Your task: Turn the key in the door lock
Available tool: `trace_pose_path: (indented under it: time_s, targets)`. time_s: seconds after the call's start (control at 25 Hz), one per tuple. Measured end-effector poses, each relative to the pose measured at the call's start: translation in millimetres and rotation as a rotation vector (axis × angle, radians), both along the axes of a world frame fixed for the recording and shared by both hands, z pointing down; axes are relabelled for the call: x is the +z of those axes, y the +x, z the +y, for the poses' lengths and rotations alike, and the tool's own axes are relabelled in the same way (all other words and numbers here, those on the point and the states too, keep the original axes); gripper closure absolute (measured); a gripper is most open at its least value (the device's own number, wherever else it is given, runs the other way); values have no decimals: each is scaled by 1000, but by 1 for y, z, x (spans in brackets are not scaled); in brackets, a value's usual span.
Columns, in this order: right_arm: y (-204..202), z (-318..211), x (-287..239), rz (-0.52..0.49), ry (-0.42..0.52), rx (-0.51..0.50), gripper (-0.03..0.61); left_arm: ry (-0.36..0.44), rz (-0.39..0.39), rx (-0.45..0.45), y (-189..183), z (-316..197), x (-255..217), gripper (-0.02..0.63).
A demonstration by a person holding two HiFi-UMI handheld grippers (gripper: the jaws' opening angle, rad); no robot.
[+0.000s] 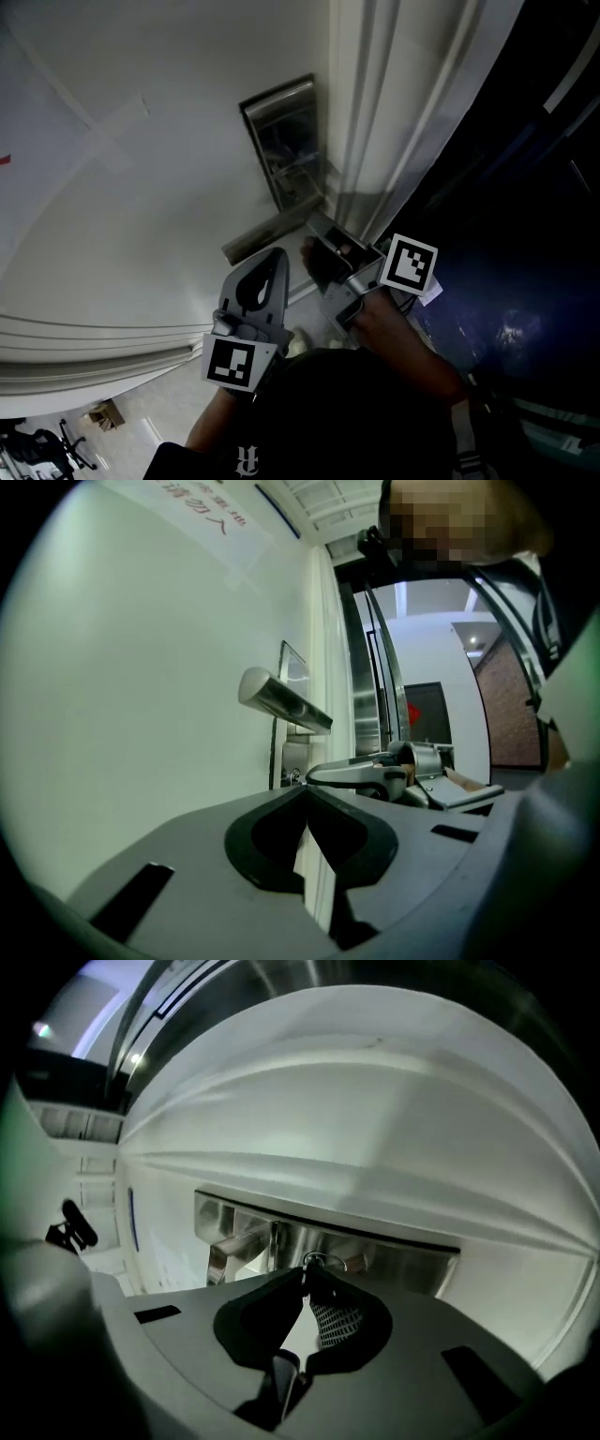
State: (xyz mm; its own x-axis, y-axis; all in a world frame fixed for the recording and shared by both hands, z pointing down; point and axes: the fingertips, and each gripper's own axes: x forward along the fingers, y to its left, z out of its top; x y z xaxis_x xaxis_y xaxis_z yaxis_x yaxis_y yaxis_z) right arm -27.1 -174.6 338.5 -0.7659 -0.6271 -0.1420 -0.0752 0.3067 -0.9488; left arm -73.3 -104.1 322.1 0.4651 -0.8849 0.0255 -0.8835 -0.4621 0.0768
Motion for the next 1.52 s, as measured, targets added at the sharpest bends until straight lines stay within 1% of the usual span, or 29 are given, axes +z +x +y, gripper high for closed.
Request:
trace_pose_path:
  time_s: [0.08,0.16,0.4,0.68,0.8,1.04,1.24,1.36,1.44,1.52]
  targets:
    - [-1,0,0,-78,-47,-18,555,0,0,0,1,0,0,606]
    - [-1,0,0,-125,-74,-29,555,-2,1,-1,1,0,0,607]
    - [-2,0,1,-214,-119,-64,555,-2,2,-4,3,2,0,607]
    - [-3,0,-1,-319,-133,-111,555,-3,1,-5,8,5,0,607]
    - [-1,2,-2,-331,-131,-115,555,-5,2,-7,10,6,0,606]
    - [8,9,2,-270,-91,-110,555,-9,5,0,18,8,1,606]
    - [16,21,6,-160,-28,-113,555,-8,9,9,27,10,0,606]
    - [22,29,7,-50,55,-101,555,-13,13,18,32,13,1,606]
    - [27,34,6,69,147,-72,555,-21,20,23,35,14,1,606]
    - [32,41,4,208,253,-37,555,-27,27,25,38,16,2,607]
